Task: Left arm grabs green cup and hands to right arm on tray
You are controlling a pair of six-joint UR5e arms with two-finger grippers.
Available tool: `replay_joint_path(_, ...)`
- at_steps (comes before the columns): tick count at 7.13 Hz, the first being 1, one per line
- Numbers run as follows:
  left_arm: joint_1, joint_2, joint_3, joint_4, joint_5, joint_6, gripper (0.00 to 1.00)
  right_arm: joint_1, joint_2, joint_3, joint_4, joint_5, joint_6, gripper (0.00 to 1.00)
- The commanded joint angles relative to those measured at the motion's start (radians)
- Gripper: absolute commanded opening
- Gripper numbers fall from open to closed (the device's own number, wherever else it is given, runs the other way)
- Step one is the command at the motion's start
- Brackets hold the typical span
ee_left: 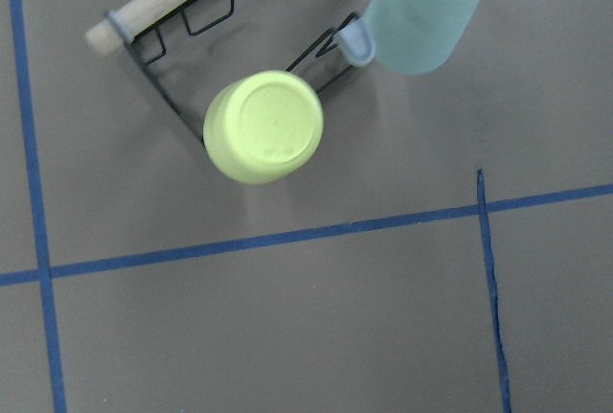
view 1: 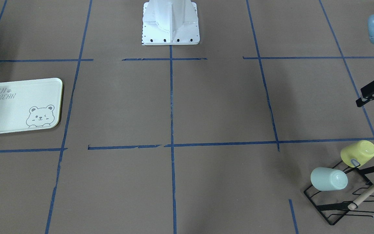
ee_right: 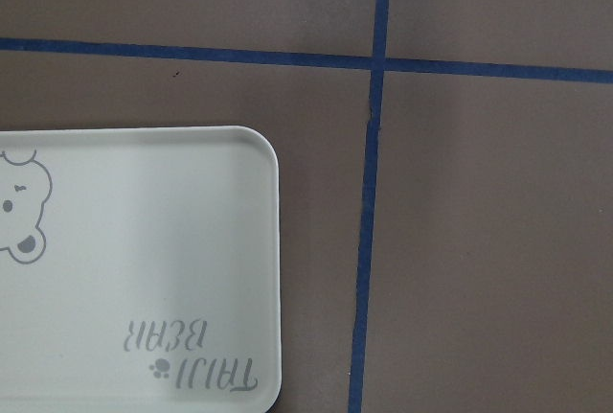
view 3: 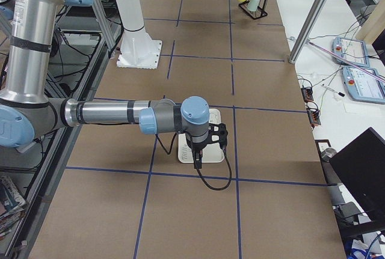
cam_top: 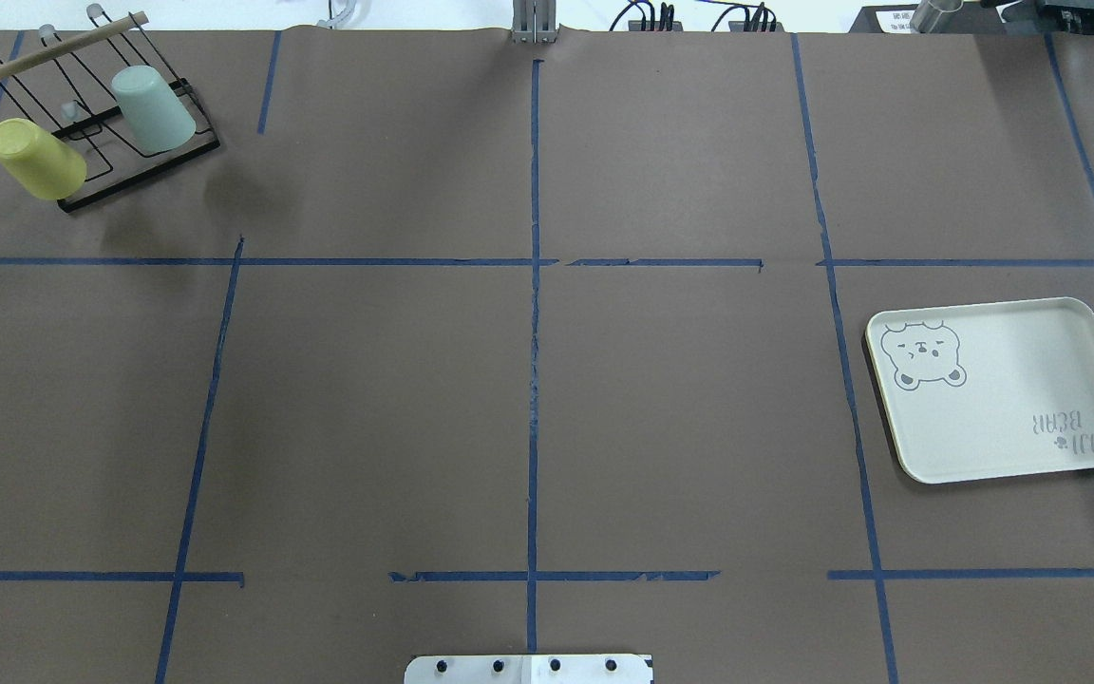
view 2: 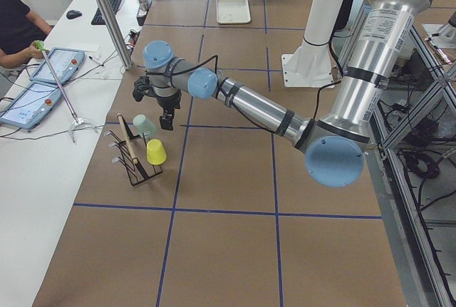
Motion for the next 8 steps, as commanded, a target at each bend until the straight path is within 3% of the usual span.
replay_joint_path(1,0.038,-0.13,0.129,-0.015,0.051,-0.044,1.0,-0.001,-0.011,-0.003,-0.001,0.002,0.005,1.0)
replay_joint_path(4,0.065,-0.277,0.338,-0.038,0.054,-0.047,0.97,-0.007,-0.021,-0.003,0.008,0.032,-0.001,1.0)
replay_joint_path(6,0.087,-0.323,0.479,-0.183,0.063,-0.118,0.97,-0.008,-0.021,-0.001,0.008,0.039,-0.001,1.0)
replay_joint_path(8,0.136,-0.349,0.535,-0.264,0.155,-0.217,1.0,-0.013,-0.021,-0.001,0.008,0.039,-0.001,1.0)
